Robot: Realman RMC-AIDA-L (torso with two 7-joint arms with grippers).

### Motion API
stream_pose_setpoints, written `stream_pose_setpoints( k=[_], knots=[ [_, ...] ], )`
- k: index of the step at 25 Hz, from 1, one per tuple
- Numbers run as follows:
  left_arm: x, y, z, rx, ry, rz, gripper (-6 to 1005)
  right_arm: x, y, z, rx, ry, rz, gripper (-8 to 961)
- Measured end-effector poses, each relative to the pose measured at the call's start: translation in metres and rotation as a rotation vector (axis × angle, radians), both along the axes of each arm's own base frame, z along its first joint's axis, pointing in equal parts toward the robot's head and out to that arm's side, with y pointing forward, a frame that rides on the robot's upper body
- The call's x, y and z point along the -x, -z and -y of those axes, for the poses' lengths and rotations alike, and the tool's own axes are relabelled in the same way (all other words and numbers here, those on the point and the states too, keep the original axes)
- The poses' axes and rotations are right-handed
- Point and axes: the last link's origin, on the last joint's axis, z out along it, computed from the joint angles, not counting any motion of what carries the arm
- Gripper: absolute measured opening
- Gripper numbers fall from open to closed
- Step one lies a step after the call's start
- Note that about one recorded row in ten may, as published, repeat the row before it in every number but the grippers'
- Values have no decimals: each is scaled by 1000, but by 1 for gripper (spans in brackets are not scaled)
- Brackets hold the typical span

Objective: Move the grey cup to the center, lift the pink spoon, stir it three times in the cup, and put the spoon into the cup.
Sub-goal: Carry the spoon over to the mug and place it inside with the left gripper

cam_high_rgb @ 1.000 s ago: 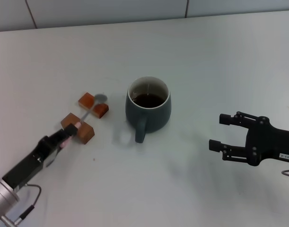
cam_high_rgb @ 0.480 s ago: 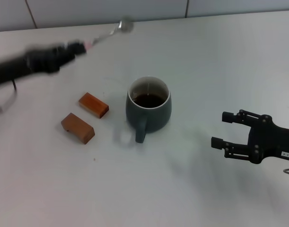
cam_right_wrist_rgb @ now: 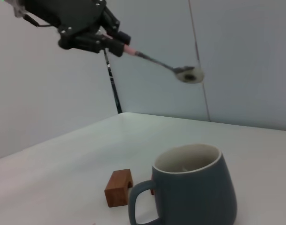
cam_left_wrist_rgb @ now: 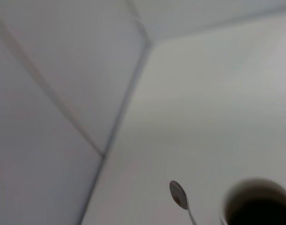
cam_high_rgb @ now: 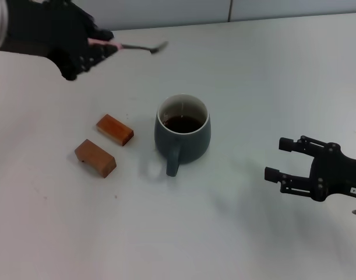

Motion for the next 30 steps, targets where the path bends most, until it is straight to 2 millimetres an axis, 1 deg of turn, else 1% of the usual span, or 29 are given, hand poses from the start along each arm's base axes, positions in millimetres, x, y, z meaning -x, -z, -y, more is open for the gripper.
stream_pose_setpoints(
  k=[3, 5, 8, 10, 21, 30],
  knots=[
    [-17, 9, 6, 55, 68, -78, 152, -1, 0, 0, -4, 6, -2, 818],
    [-25, 16, 10, 92, 96, -131, 154, -1, 0, 0, -3, 8, -3, 818],
    [-30, 27, 13, 124, 123, -204, 157, 0, 0, 1, -1, 8, -8, 818],
    [-31, 35, 14, 136, 140, -249, 160, 0, 0, 1, 0, 8, -10, 818],
    [-34, 62, 14, 195, 178, -377, 172, 2, 2, 0, 9, -3, -10, 818],
    [-29, 83, -5, 196, 168, -457, 182, 4, 3, -1, 14, -8, -12, 818]
  ],
)
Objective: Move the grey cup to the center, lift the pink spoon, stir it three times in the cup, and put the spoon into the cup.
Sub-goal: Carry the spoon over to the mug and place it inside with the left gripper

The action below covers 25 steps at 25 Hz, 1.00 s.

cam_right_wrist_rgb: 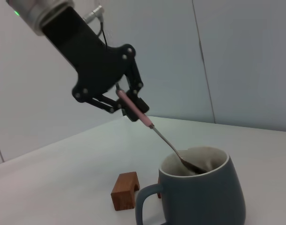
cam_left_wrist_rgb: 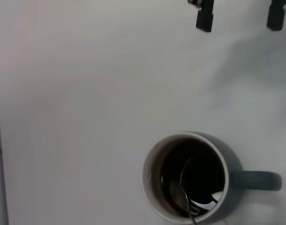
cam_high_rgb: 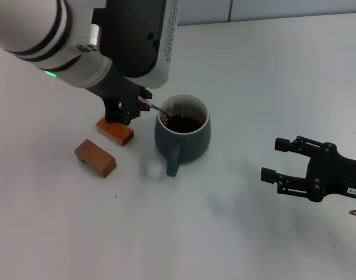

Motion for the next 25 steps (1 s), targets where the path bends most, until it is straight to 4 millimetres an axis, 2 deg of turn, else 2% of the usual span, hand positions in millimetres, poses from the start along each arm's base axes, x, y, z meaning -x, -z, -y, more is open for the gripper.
stream_pose_setpoints(
  k=[7, 13, 19, 25],
  knots=[
    [2, 19, -5, 9, 29, -33, 190, -2, 2, 3, 7, 10, -6, 819],
    [-1, 33, 5, 54, 45, -47, 197, 0, 4, 3, 17, 9, -11, 819],
    [0, 28, 13, 48, 37, -58, 204, 1, 6, 3, 27, 4, -10, 819],
    [2, 26, 3, -15, 55, -71, 211, 3, 8, 3, 37, -4, -10, 819]
  ],
)
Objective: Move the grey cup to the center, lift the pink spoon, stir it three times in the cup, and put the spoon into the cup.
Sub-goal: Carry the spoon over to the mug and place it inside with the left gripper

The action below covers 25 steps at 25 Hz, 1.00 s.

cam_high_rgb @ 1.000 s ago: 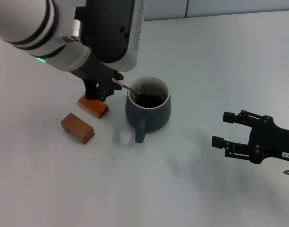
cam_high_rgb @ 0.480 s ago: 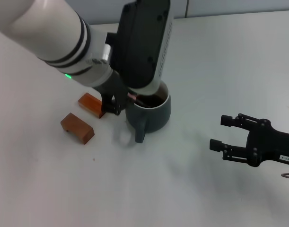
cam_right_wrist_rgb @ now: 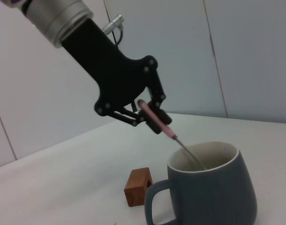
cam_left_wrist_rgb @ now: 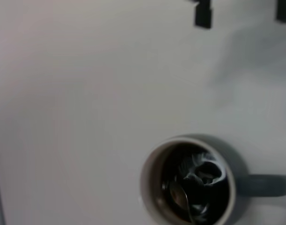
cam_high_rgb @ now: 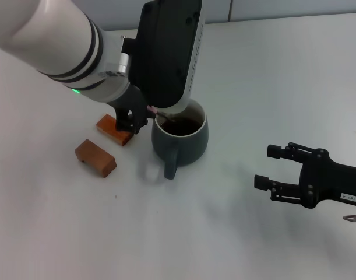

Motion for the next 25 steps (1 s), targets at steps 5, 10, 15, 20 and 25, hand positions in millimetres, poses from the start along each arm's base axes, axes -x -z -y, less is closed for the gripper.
stream_pose_setpoints(
  k=[5, 10, 15, 20, 25],
  knots=[
    [-5, 6, -3, -2, 28, 12, 217, 0, 2, 1, 6, 4, -6, 819],
    [-8, 10, 5, 35, 33, 8, 222, 0, 2, 2, 8, 7, -9, 819],
    [-4, 6, 11, 48, 13, -14, 228, 0, 2, 1, 7, 7, -9, 819],
    [1, 1, 4, -3, 16, -34, 234, 1, 2, 0, 7, 4, -9, 818],
    [-2, 3, -2, -25, 42, -19, 239, 1, 1, -1, 6, 0, -7, 818]
  ],
)
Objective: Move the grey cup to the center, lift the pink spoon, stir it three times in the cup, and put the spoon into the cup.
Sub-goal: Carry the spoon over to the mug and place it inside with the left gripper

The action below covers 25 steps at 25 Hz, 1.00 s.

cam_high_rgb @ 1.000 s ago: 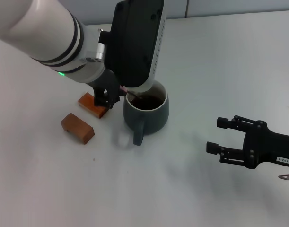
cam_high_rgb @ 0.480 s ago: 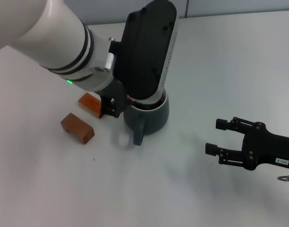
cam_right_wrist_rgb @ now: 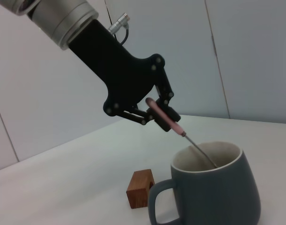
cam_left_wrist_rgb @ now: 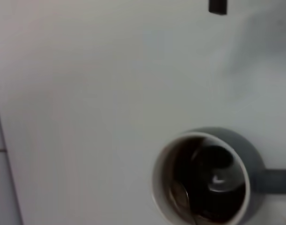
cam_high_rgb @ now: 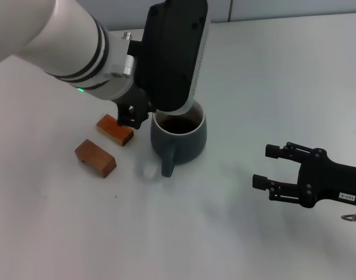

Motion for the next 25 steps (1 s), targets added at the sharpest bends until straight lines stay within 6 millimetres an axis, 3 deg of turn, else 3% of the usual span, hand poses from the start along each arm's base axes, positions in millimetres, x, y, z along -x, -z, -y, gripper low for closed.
stream_pose_setpoints(
  k=[7, 11, 25],
  knots=[
    [-10, 5, 10, 56, 11, 47, 247, 1, -1, -1, -3, -5, 3, 819],
    [-5, 2, 13, 58, -4, 35, 252, 1, -1, -2, -4, -7, 5, 819],
    [1, -12, 2, -17, -73, 171, 268, 3, -1, -7, -8, -15, 13, 818]
  ],
)
